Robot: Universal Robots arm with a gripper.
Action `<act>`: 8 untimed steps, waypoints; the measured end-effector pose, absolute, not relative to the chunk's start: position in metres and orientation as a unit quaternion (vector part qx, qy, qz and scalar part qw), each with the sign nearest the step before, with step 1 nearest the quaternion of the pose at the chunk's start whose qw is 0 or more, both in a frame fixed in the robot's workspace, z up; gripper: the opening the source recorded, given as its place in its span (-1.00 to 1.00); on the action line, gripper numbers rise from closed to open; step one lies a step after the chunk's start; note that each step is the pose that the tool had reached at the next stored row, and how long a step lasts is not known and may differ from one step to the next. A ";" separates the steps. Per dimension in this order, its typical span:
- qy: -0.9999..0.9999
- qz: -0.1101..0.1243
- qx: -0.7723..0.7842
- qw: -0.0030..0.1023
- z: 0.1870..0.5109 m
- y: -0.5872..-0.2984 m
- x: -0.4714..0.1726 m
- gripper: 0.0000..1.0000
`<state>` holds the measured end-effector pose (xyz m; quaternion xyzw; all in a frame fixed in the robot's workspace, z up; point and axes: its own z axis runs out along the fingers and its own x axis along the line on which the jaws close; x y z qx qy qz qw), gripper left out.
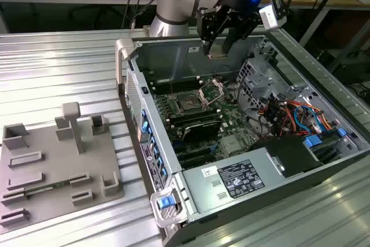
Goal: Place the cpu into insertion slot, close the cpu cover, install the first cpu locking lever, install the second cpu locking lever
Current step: 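Place the cpu into insertion slot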
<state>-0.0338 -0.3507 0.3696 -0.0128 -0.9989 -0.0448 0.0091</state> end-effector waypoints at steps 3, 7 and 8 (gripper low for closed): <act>-0.999 -0.045 -0.014 0.009 0.370 -0.351 -0.034 0.09; -0.999 -0.045 -0.014 0.009 0.370 -0.351 -0.034 0.09; -0.999 -0.045 -0.014 0.009 0.370 -0.351 -0.034 0.09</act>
